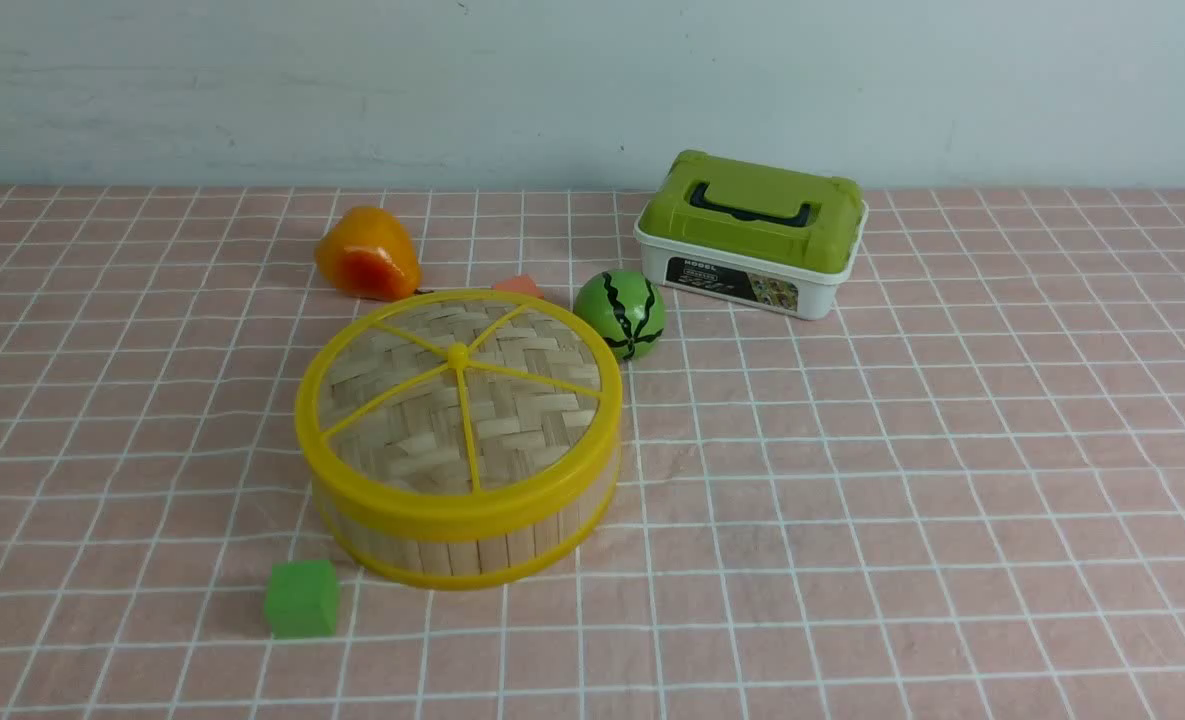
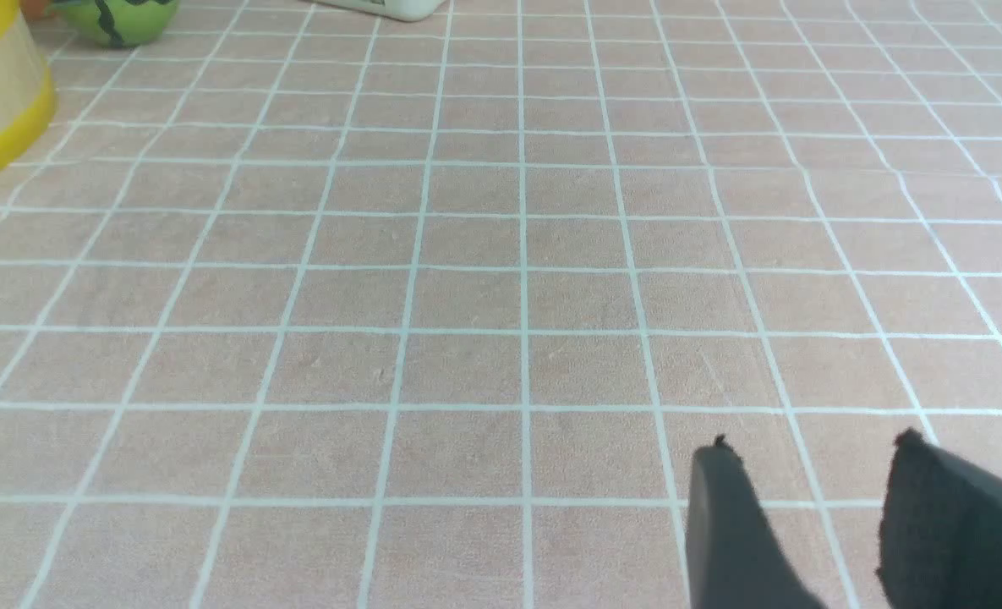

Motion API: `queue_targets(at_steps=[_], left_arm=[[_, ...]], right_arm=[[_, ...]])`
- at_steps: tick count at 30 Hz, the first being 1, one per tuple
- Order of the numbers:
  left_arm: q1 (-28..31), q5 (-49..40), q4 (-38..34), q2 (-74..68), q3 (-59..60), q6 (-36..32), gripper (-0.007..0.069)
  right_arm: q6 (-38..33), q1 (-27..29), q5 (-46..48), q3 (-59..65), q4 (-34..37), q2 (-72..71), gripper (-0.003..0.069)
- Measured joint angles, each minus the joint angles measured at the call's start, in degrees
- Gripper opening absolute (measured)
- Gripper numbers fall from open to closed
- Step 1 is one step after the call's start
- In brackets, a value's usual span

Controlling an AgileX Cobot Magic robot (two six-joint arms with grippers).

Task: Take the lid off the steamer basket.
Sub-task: Use the right arm to lift the lid of the steamer

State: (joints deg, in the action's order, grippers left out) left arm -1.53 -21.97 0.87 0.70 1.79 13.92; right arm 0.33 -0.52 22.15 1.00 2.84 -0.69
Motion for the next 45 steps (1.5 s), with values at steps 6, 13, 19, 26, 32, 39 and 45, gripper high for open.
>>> queue_targets(at_steps=[6,13,19,26,32,39,45], left_arm=[[0.0,0.0,0.0,0.0,0.0,0.0,0.0239],[0.0,0.0,0.0,0.0,0.0,0.0,0.0239],[0.0,0.0,0.0,0.0,0.0,0.0,0.0239],[0.0,0.0,0.0,0.0,0.0,0.0,0.0239],[0.0,-0.05,0.0,0.0,0.0,0.0,0.0239],[0.0,-0.05,0.0,0.0,0.0,0.0,0.0239],[0.0,-0.05,0.0,0.0,0.0,0.0,0.0239]], right_arm=[[0.0,0.0,0.0,0.0,0.0,0.0,0.0242],[0.0,0.0,0.0,0.0,0.0,0.0,0.0242],[0.0,0.0,0.0,0.0,0.0,0.0,0.0242],[0.0,0.0,-0.13,0.0,-1.07,0.0,0.0242],[0.0,0.0,-0.13,0.0,-1.3,0.0,0.0242],[0.0,0.0,-0.18,0.0,-1.3,0.0,0.0241],[0.0,0.0,-0.18,0.0,-1.3,0.0,0.0241]])
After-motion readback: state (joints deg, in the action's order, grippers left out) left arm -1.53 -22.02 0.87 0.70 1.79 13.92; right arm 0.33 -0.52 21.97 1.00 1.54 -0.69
